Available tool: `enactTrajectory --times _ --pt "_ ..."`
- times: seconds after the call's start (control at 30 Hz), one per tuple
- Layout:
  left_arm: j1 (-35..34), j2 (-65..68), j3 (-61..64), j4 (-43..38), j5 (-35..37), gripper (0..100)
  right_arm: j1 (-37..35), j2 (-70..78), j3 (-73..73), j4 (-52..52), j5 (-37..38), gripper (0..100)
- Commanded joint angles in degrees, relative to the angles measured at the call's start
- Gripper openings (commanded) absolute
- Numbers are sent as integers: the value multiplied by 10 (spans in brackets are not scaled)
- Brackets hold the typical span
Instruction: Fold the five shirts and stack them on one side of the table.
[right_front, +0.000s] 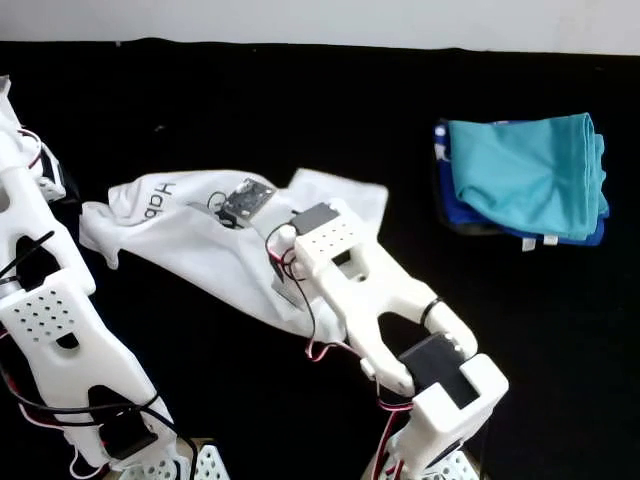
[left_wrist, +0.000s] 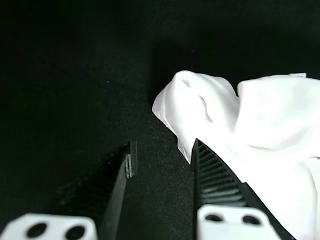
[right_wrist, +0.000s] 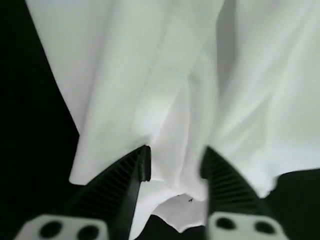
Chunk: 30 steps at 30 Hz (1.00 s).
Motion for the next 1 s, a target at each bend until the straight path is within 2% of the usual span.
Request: enactTrajectory --times 0.0,0.27,0.33,0.47,0.6,0.67,0.83,0.97 --pt "-1 -12 -2 5 -4 184 -8 -8 -28 32 -3 7" --pt "0 -11 -2 5 -4 184 -3 -142 -21 80 -3 15" --pt "0 -11 -2 5 -4 184 8 -165 -17 87 -2 60" --pt "0 -11 -2 5 -4 184 19 -193 -8 112 -2 250" --pt "0 -11 -2 5 -4 184 32 -216 -6 124 -2 251" --pt "0 -11 -2 5 -4 184 66 -213 -5 95 11 251" --pt "0 -11 -2 5 -4 184 176 -139 40 -55 18 251" --pt "0 -11 -2 5 -4 184 177 -44 29 -66 20 252"
